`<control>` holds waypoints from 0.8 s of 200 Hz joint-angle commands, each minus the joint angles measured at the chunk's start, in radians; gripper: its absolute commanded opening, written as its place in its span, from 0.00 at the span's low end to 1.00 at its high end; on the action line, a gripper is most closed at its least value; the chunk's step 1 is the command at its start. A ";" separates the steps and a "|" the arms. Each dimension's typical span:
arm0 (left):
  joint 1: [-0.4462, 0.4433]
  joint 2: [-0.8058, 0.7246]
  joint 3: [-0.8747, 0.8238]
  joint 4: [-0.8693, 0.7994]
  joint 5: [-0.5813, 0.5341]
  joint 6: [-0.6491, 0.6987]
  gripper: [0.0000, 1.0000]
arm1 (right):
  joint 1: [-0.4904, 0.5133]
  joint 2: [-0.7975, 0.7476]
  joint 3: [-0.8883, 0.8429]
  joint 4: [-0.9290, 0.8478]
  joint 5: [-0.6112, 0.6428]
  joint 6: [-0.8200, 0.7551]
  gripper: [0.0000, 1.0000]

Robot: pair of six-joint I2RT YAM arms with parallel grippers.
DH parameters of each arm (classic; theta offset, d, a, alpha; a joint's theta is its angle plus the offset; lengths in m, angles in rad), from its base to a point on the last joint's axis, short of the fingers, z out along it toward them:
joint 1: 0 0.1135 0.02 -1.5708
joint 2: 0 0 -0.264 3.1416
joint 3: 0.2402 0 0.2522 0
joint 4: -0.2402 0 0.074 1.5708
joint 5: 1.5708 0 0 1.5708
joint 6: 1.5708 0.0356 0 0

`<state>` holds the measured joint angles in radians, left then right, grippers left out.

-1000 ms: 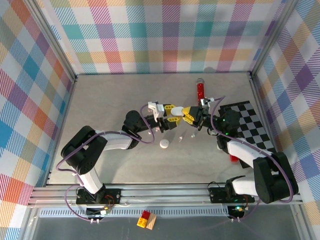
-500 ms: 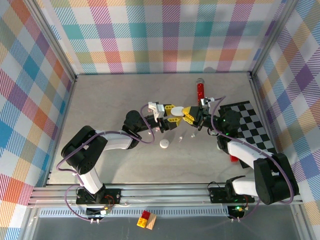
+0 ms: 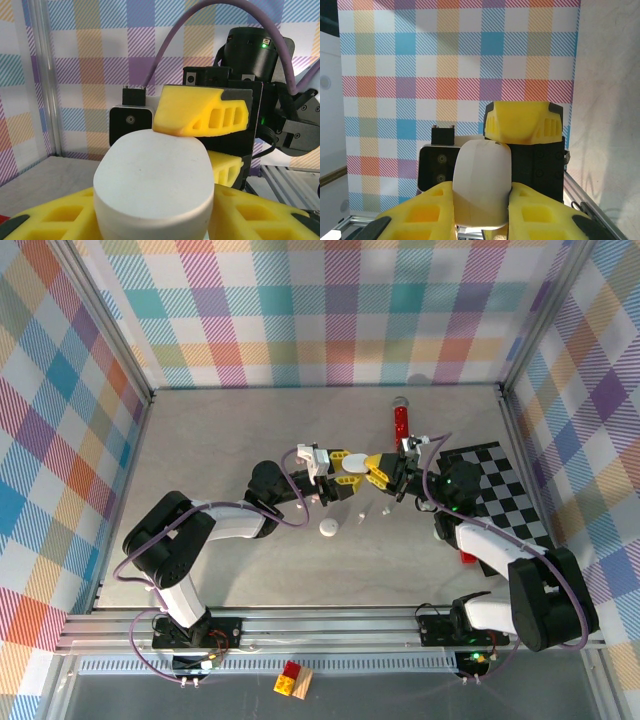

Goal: Insert the wireless bluetooth earbuds into the charging case

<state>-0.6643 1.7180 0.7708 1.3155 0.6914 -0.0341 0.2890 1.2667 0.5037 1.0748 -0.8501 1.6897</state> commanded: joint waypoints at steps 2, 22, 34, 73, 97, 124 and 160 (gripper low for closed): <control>0.003 -0.002 0.036 0.045 0.030 -0.005 0.49 | -0.003 -0.016 -0.007 0.006 -0.001 -0.019 0.17; 0.003 0.005 0.039 0.045 0.034 -0.009 0.46 | -0.002 -0.017 -0.004 0.004 -0.003 -0.018 0.17; 0.003 0.008 0.042 0.046 0.037 -0.012 0.44 | -0.002 -0.016 -0.003 0.002 -0.001 -0.021 0.17; 0.003 0.011 0.045 0.045 0.042 -0.013 0.36 | -0.002 -0.015 0.002 -0.004 -0.001 -0.021 0.17; 0.003 0.012 0.043 0.044 0.044 -0.013 0.36 | -0.002 -0.033 0.014 -0.057 -0.006 -0.057 0.36; 0.005 0.004 0.033 0.043 0.049 -0.005 0.35 | -0.002 -0.127 0.048 -0.359 0.011 -0.257 0.73; 0.023 -0.024 -0.012 0.039 0.071 -0.021 0.35 | -0.003 -0.336 0.189 -1.027 0.171 -0.806 0.90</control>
<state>-0.6571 1.7267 0.7826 1.3125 0.7189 -0.0414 0.2863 1.0641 0.5732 0.5568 -0.7929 1.3586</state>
